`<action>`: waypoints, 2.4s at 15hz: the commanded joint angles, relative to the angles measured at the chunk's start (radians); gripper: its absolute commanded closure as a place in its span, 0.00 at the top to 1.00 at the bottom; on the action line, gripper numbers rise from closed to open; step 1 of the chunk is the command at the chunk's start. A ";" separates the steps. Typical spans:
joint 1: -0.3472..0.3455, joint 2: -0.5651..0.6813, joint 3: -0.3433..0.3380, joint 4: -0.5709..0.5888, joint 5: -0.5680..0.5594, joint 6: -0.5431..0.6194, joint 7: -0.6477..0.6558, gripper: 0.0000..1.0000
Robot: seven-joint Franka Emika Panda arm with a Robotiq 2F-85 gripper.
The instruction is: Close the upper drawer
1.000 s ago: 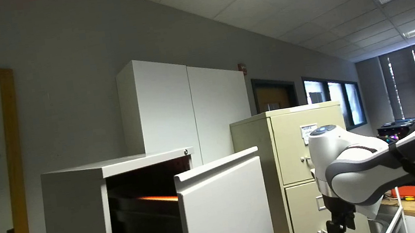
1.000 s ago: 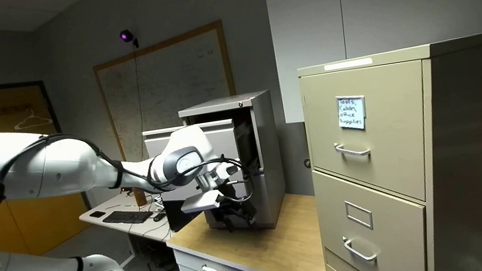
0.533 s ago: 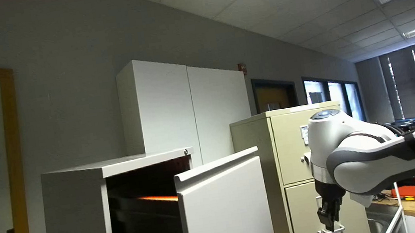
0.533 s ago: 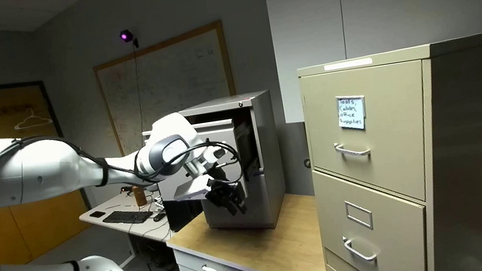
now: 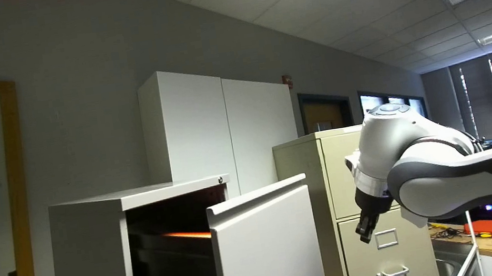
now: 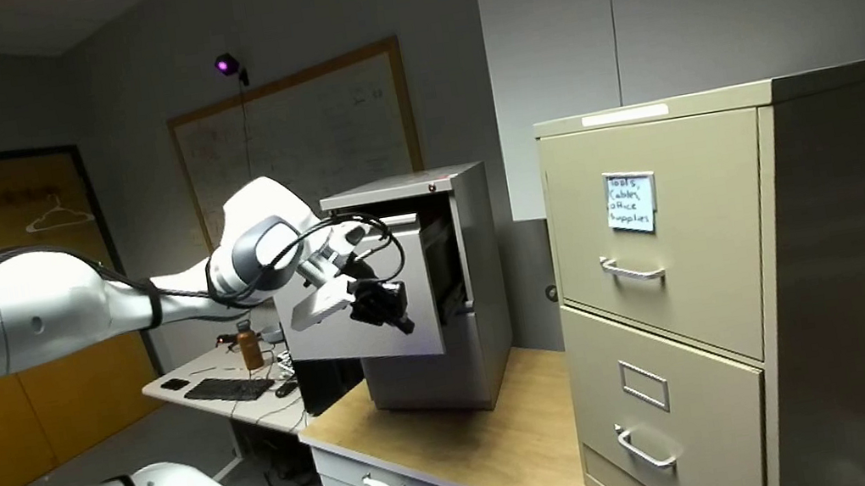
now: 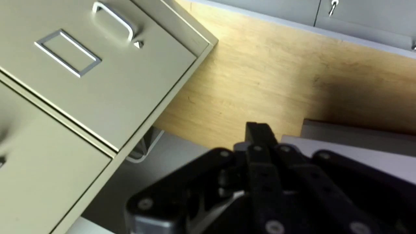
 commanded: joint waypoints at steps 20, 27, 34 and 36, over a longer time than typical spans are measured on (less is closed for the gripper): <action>0.317 0.307 0.032 0.346 0.262 0.192 -0.101 0.00; 0.319 0.524 0.046 0.531 0.309 0.189 -0.104 0.00; 0.305 0.698 0.113 0.736 0.292 0.158 -0.088 0.00; 0.304 0.744 0.133 0.786 0.282 0.152 -0.086 0.00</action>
